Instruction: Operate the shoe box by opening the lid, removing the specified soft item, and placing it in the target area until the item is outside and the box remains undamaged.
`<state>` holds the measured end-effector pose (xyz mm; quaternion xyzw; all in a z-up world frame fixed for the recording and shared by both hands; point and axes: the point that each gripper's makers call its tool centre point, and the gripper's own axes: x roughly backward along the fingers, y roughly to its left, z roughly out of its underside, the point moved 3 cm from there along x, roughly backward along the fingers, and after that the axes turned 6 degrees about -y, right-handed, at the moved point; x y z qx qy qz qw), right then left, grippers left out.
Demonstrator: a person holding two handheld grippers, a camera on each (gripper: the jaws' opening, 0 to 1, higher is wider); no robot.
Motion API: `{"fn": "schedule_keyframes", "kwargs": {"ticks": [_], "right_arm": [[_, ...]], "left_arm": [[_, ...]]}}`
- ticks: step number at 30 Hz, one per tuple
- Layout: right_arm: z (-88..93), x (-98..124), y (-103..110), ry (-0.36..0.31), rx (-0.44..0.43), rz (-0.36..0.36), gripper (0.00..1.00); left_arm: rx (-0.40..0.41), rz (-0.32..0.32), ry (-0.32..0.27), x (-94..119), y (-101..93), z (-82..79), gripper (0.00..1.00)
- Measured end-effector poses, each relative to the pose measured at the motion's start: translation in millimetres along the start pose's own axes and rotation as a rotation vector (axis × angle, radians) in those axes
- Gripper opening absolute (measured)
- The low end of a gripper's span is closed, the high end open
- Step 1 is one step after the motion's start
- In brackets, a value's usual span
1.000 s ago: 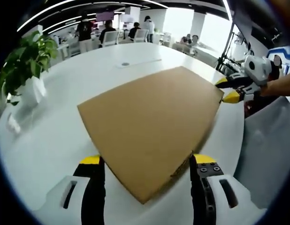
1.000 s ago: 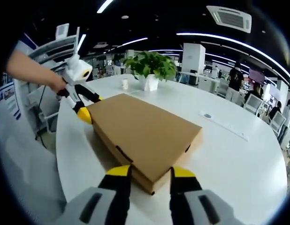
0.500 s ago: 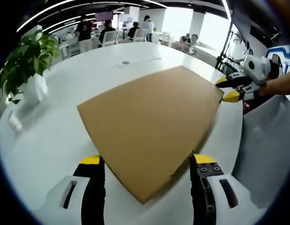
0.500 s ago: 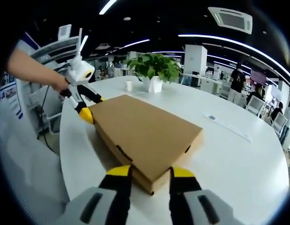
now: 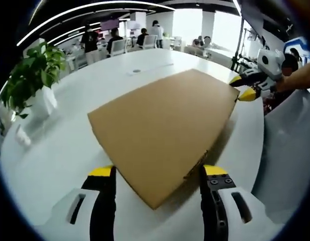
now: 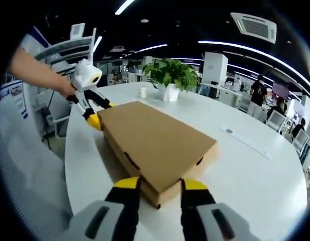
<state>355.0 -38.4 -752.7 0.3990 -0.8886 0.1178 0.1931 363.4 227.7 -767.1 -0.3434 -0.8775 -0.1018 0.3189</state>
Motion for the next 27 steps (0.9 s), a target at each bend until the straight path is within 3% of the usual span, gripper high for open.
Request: {"fn": "schedule_keyframes", "kwargs": {"ticks": [10, 17, 27], "right_arm": [[13.6, -3, 1, 0.021, 0.011, 0.006, 0.28], [14.8, -3, 3, 0.009, -0.031, 0.021, 0.25], [13.4, -2, 3, 0.023, -0.037, 0.009, 0.24]], "left_arm": [[0.054, -0.061, -0.06, 3, -4.5, 2.9, 0.65], [0.076, -0.089, -0.103, 6, -6.4, 5.5, 0.61], [0.088, -0.099, -0.107, 8, -8.8, 2.5, 0.61]]}}
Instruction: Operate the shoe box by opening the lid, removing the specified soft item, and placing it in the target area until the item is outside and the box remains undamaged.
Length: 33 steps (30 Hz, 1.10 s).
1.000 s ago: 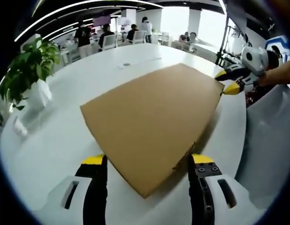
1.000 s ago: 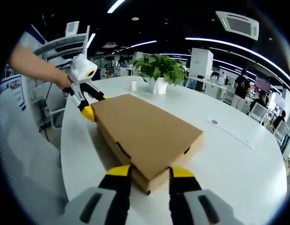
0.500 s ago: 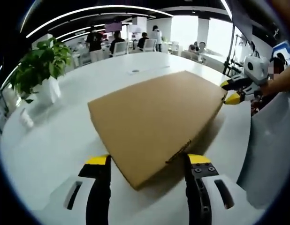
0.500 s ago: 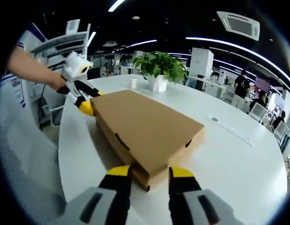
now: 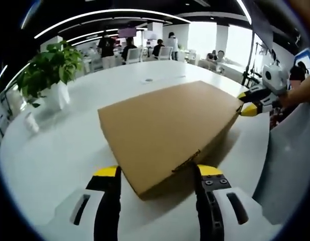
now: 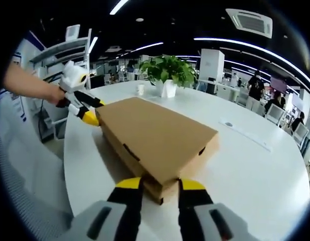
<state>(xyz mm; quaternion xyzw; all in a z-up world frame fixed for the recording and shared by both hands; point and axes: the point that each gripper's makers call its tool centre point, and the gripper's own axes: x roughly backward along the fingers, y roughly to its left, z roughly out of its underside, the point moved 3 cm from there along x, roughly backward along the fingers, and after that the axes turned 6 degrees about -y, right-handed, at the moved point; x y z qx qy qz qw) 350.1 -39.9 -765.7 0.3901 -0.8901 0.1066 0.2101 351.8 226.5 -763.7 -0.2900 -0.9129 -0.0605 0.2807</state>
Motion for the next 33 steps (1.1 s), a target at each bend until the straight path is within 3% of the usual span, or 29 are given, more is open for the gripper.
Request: {"fn": "schedule_keyframes", "kwargs": {"ticks": [6, 13, 21, 33], "right_arm": [[-2.2, 1, 0, 0.003, -0.005, -0.002, 0.24], [-8.0, 6, 1, -0.009, -0.012, -0.008, 0.25], [-13.6, 8, 5, -0.016, -0.013, -0.013, 0.31], [-24.1, 14, 5, -0.038, 0.007, -0.002, 0.32]], "left_arm": [[0.031, -0.009, -0.02, 0, -2.5, -0.9, 0.63], [-0.011, -0.004, -0.016, 5, -2.7, -3.3, 0.62], [-0.004, 0.011, -0.037, 10, -5.9, -9.2, 0.65], [0.007, 0.02, -0.062, 17, -6.5, -19.1, 0.66]]}}
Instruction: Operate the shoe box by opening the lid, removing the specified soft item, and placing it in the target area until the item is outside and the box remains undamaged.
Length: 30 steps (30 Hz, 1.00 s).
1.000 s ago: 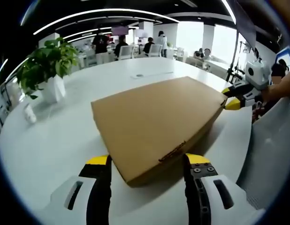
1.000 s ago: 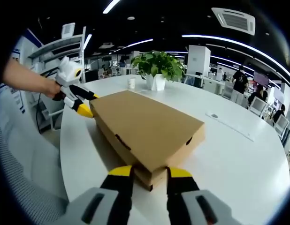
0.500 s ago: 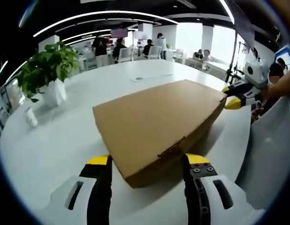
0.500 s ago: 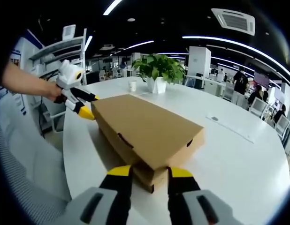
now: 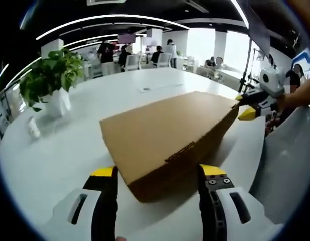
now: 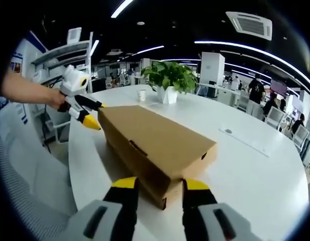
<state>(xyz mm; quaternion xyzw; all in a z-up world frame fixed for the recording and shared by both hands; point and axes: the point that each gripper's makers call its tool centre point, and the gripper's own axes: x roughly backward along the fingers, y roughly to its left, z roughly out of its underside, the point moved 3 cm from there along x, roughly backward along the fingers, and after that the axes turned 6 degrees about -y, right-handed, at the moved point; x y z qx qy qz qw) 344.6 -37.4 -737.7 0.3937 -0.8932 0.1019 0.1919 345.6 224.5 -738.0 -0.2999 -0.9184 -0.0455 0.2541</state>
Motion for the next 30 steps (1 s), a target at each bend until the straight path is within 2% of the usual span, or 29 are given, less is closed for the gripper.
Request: {"fn": "schedule_keyframes", "kwargs": {"ticks": [13, 19, 30], "right_arm": [[-11.9, 4, -3, -0.034, 0.008, 0.006, 0.31], [-22.3, 8, -7, -0.064, -0.006, 0.01, 0.3], [-40.0, 12, -12, -0.104, 0.018, 0.013, 0.3]], "left_arm": [[0.001, 0.002, -0.025, 6, 0.1, -11.3, 0.65], [-0.003, 0.001, -0.044, 10, 1.5, -19.5, 0.63], [-0.007, -0.021, -0.075, 14, 5.9, -35.4, 0.58]]}}
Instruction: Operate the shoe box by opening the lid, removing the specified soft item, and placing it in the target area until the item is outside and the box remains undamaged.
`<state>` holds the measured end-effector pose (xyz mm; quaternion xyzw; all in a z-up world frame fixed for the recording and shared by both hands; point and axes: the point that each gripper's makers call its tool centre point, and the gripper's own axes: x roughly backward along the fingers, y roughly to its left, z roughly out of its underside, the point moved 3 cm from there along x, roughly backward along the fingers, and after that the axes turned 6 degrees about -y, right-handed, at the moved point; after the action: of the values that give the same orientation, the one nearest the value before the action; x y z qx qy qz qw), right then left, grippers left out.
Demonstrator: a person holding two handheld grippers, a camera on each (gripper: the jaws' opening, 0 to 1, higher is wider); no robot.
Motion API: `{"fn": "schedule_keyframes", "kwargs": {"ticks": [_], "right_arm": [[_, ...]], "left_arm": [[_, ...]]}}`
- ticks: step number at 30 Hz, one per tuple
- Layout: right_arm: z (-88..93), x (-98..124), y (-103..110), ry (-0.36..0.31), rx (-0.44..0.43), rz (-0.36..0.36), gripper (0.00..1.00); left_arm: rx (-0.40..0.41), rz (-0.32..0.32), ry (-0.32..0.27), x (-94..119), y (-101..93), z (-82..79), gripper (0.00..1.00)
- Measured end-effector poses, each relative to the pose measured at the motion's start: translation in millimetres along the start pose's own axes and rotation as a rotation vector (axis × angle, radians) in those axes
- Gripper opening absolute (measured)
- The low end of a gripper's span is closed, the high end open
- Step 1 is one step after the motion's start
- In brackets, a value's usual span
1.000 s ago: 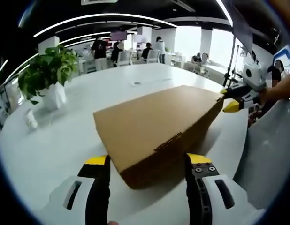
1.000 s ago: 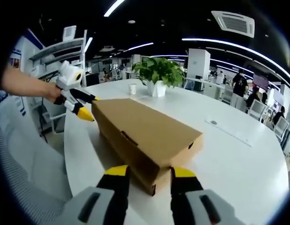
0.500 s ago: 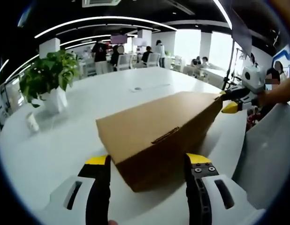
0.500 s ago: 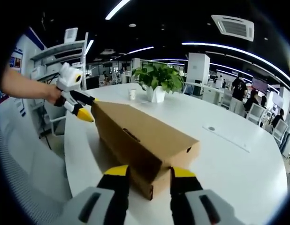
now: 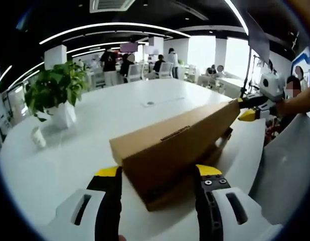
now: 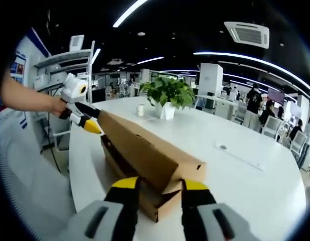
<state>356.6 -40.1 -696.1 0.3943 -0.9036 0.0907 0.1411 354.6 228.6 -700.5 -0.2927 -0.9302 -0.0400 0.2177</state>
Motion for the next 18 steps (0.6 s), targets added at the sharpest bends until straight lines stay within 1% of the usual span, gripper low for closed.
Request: {"fn": "schedule_keyframes", "kwargs": {"ticks": [10, 18], "right_arm": [[-8.0, -1, -6, -0.01, 0.024, 0.003, 0.28], [-18.1, -2, -11, -0.026, 0.039, 0.011, 0.27]], "left_arm": [[-0.006, -0.017, -0.006, 0, 3.1, -8.4, 0.54], [0.008, -0.047, -0.022, 1, 12.2, -19.1, 0.47]]}}
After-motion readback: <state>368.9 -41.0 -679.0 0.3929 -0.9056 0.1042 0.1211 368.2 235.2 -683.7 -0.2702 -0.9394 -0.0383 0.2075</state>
